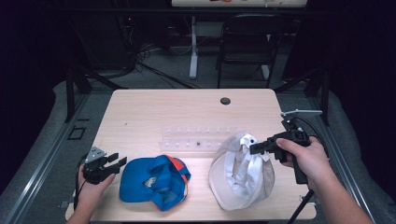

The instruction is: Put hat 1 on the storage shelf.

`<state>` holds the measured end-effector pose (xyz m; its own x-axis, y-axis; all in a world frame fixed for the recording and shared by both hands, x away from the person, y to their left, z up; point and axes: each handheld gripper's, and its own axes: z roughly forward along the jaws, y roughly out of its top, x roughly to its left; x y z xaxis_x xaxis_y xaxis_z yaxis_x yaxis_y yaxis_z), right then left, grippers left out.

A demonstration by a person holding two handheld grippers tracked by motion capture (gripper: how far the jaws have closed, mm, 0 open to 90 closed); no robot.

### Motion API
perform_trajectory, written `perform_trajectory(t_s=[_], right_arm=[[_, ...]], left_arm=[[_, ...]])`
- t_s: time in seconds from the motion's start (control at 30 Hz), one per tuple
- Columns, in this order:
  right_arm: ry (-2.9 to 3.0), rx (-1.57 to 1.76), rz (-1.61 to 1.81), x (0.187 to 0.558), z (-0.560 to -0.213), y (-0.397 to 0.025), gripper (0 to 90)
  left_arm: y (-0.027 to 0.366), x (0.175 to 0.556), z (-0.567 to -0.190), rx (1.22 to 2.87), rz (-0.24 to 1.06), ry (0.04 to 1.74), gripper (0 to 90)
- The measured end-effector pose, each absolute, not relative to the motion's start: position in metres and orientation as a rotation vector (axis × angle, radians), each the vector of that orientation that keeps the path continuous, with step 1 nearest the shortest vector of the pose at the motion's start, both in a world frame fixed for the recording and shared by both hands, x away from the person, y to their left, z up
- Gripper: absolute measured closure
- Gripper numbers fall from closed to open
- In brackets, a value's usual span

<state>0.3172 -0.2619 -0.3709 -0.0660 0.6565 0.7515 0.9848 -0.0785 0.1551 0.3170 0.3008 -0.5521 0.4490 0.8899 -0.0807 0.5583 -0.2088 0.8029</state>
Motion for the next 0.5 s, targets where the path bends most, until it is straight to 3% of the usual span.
perform_trajectory(t_s=[0.5], right_arm=[[-1.707,-1.723,-1.135,0.341,-0.349,-0.241,81.3]], left_arm=[[0.302,0.316,-0.551,1.904,0.518,1.224,55.3]])
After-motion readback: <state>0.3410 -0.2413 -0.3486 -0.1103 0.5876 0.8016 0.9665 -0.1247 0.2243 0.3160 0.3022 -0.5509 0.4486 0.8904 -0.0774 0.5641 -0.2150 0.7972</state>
